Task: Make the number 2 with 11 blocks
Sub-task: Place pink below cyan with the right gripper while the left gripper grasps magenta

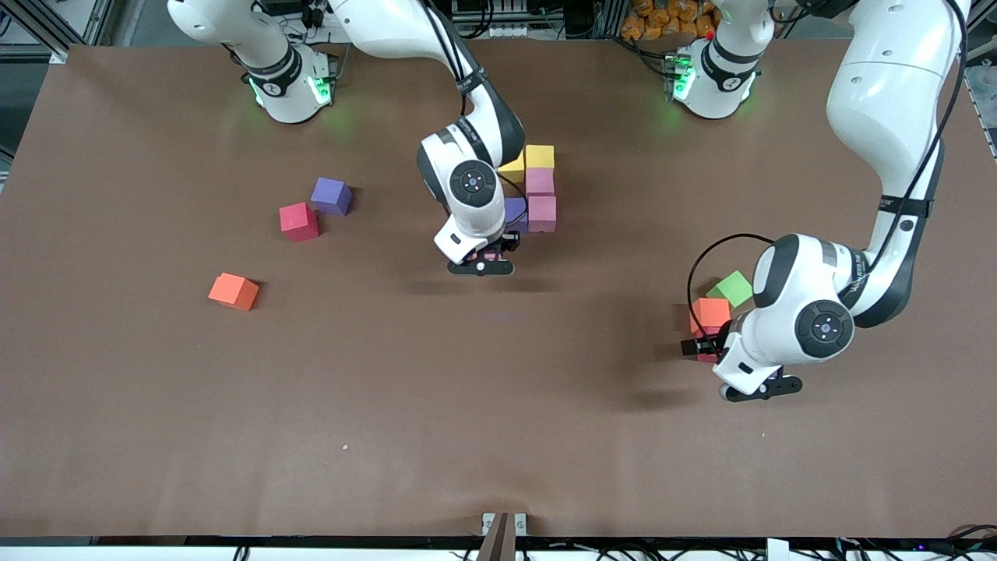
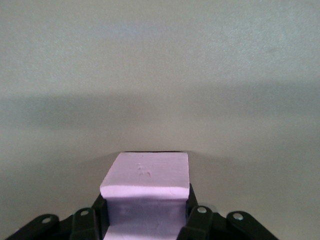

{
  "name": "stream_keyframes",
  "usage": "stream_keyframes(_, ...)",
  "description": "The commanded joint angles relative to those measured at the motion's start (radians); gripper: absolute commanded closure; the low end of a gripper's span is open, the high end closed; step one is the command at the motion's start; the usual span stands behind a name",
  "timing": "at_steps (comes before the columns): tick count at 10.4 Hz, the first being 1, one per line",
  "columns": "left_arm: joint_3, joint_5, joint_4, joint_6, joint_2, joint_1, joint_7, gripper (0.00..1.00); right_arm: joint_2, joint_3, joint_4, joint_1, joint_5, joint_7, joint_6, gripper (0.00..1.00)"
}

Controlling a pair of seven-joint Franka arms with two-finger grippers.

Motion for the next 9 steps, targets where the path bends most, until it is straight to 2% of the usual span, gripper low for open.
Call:
stream_keyframes(1,0.033,0.035,0.028,-0.002,0.028,-0.011,0.046,0.0,0.008,-0.009,-0.016,0.021,0.007,0.016,0.024,0.41)
stream_keyframes(5,0.035,0.036,0.026,0.021,0.05,-0.008,0.04,0.0,0.009,-0.011,-0.034,0.044,-0.008,0.0,0.03,0.4)
stream_keyframes(9,0.04,0.067,0.022,0.023,0.067,0.0,0.074,0.0,0.008,-0.009,-0.042,0.06,-0.077,-0.003,0.031,0.4)
